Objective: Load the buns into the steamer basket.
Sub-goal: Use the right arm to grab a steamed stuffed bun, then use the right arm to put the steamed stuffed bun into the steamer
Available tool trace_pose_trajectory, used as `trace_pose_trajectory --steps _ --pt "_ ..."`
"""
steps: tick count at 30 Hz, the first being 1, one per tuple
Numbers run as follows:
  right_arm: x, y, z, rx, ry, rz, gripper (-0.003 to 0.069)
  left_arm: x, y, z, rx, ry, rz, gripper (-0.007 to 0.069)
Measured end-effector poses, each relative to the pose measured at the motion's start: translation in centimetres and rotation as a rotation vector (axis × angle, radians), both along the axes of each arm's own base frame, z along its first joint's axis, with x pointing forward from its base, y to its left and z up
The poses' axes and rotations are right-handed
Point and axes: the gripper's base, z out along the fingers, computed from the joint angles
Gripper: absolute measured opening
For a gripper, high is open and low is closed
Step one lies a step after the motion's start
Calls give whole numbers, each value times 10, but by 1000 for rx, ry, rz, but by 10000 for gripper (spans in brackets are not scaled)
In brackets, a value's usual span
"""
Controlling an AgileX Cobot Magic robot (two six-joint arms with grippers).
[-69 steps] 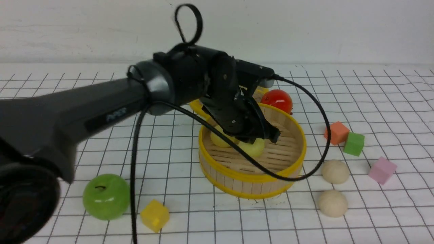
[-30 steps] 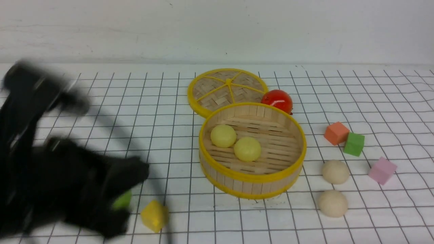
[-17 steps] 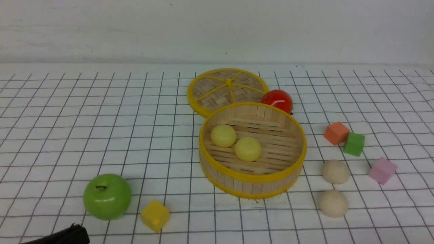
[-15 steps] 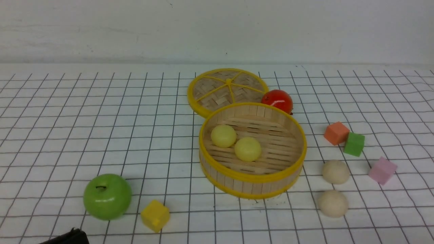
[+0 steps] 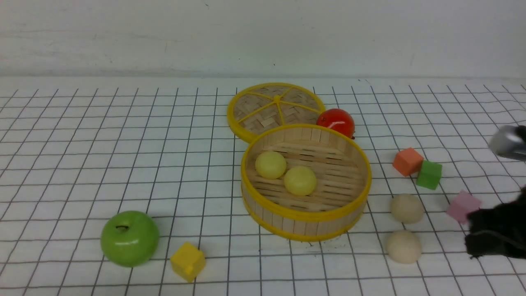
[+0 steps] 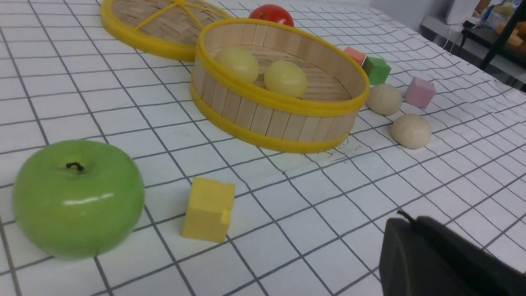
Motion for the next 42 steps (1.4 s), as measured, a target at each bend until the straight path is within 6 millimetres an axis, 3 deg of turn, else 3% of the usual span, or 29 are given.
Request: trace_pose_trajectory --steps 4,8,11,14,21,27,34,35,37,42 --pt "35 25 -20 -71 60 63 20 0 0 -1 5 8 -3 -13" --pt "60 31 -39 -127 104 32 92 0 0 -1 5 8 -3 -13" --pt "68 32 -49 -139 109 13 145 0 0 -1 5 8 -3 -13" --pt "79 33 -59 -139 72 -6 250 0 0 -1 6 9 -4 -13" --pt "93 36 -84 -142 79 -25 308 0 0 -1 6 9 -4 -13" --pt "100 37 -97 -148 88 -30 272 0 0 -1 6 10 -4 -12" --pt "97 36 -91 -145 89 -26 81 0 0 -1 6 10 -4 -6" --pt "93 36 -83 -144 87 -20 28 0 0 -1 6 10 -4 -6" --pt "88 35 -72 -142 82 -12 10 0 0 -1 6 10 -4 -4" --pt "81 43 -26 -106 -25 27 14 0 0 -1 7 10 -4 1"
